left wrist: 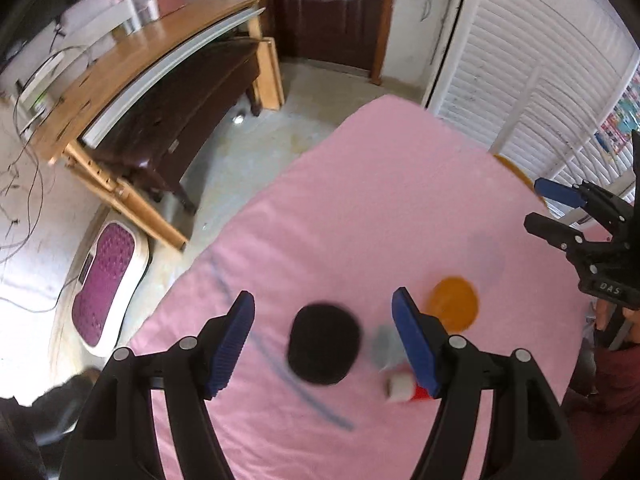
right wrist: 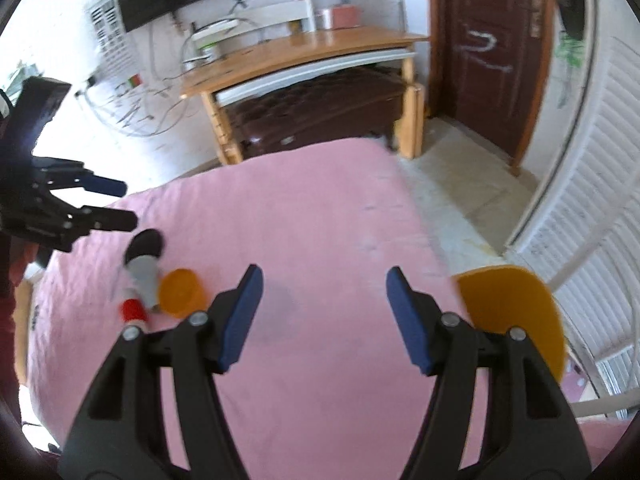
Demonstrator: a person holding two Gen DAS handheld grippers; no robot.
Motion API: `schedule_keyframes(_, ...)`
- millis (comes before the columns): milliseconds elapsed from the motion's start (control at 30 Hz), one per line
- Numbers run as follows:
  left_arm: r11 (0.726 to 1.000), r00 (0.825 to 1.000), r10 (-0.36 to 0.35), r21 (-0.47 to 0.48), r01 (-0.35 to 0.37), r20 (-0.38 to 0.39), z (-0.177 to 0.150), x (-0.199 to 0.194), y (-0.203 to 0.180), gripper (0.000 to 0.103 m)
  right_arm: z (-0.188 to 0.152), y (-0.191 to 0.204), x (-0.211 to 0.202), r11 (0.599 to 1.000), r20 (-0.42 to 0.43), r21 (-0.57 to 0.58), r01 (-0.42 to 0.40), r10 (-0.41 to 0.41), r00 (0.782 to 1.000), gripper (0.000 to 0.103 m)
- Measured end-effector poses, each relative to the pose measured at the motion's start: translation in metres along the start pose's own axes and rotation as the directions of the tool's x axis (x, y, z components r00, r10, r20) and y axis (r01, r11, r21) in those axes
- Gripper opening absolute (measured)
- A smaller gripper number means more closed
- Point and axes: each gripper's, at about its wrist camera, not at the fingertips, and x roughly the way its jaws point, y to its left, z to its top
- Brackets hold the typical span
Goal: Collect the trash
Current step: 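Move the left tool back over the table and grasp the black round lid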
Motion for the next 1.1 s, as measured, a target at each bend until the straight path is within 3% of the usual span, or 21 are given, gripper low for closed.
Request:
schedule_keyframes(267,1.0,0.999,-0.02,-0.008,0.02,-0.038,-0.017,0.024,0.007,0.067,-0.004,0.041,0.012,0.997,-0.042,-0.074,-0.034,0.031,0.999,0.062)
schedule_keyframes(467,0.999,0.998,0.018,-0.031,-0.02,-0.064,-0.022,0.046,0.009,0.067,-0.009,0.062,0.022,0.993,-0.072,-0.113,-0.042,0.034,0.997,0.062)
schedule_keyframes(633,0.999,0.998,0.038,-0.018,-0.038,-0.042,-0.026,0.044,0.006,0.067,-0.013,0.071,0.029,0.989,-0.091,-0.139,-0.051,0.039,0.995,0.062)
schedule_keyframes(733,0.999,0.999,0.048,0.0,-0.048,-0.023,-0.029,0.039,-0.003,0.058,-0.013,0.078,0.035,0.987,-0.104,-0.151,-0.057,0.041,0.994,0.062)
schedule_keyframes(800,0.999,0.999,0.035,0.023,-0.035,-0.004,-0.032,0.036,-0.012,0.043,-0.014,0.082,0.039,0.985,-0.113,-0.16,-0.06,0.043,0.993,0.062)
schedule_keyframes(833,0.999,0.999,0.032,0.032,-0.032,0.003,-0.034,0.036,-0.015,0.035,-0.014,0.083,0.042,0.984,-0.119,-0.167,-0.062,0.042,0.992,0.07)
schedule_keyframes(867,0.997,0.998,0.056,0.049,-0.057,0.013,-0.036,0.035,-0.021,0.033,-0.014,0.084,0.044,0.983,-0.12,-0.172,-0.058,0.038,0.992,0.075)
schedule_keyframes(933,0.996,0.998,0.056,0.067,-0.057,0.016,-0.038,0.034,-0.027,0.022,-0.013,0.087,0.047,0.983,-0.119,-0.177,-0.054,0.033,0.992,0.078)
schedule_keyframes(1100,0.995,0.997,0.071,0.075,-0.073,0.026,-0.042,0.03,-0.03,0.02,-0.011,0.09,0.054,0.981,-0.129,-0.183,-0.061,0.037,0.991,0.078)
